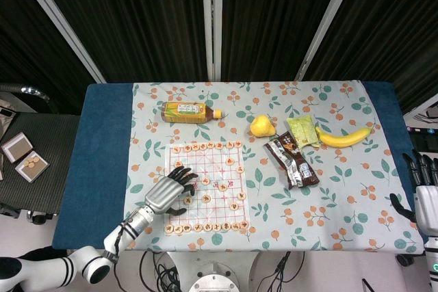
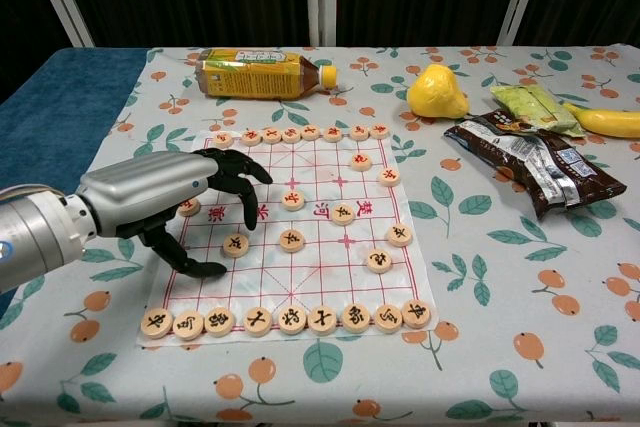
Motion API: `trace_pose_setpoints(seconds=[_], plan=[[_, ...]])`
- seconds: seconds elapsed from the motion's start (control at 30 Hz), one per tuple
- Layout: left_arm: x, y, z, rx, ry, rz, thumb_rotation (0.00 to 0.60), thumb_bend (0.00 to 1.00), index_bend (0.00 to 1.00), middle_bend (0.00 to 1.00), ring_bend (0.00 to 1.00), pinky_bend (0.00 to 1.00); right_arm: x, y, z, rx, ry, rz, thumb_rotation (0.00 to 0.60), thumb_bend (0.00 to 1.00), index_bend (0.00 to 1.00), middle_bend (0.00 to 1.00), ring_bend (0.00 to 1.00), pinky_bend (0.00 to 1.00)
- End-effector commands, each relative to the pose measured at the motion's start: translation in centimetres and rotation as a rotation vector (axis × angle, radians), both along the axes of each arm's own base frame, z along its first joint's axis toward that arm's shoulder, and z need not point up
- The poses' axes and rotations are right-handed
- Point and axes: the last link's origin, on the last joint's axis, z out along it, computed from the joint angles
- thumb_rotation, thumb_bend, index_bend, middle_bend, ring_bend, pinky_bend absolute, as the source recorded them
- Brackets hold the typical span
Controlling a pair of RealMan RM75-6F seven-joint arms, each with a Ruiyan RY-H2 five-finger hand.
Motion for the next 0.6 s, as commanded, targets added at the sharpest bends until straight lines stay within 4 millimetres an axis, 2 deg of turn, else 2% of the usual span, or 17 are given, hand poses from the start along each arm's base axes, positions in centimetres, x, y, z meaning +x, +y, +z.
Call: trace_pose_setpoints(seconds=[0.03, 0.6], plan=[[-0.10, 0.04, -0.11, 0.001, 0.009, 0.000, 0.600, 0.21, 0.44, 0.12, 0.00, 0.06, -0.04, -0.02, -0.06, 0.002, -0.001, -0.002, 0.600, 0.21, 0.00, 0.00, 0.00, 0.00], [0.00, 0.43, -0.36, -0.002, 0.021, 0.002, 0.600, 0.29, 0.44, 0.12, 0.00, 0.06, -0.35, -0.01, -0.12, 0.011, 0.003, -0.019, 0.600, 0.21, 0.00, 0.00, 0.00, 0.00]])
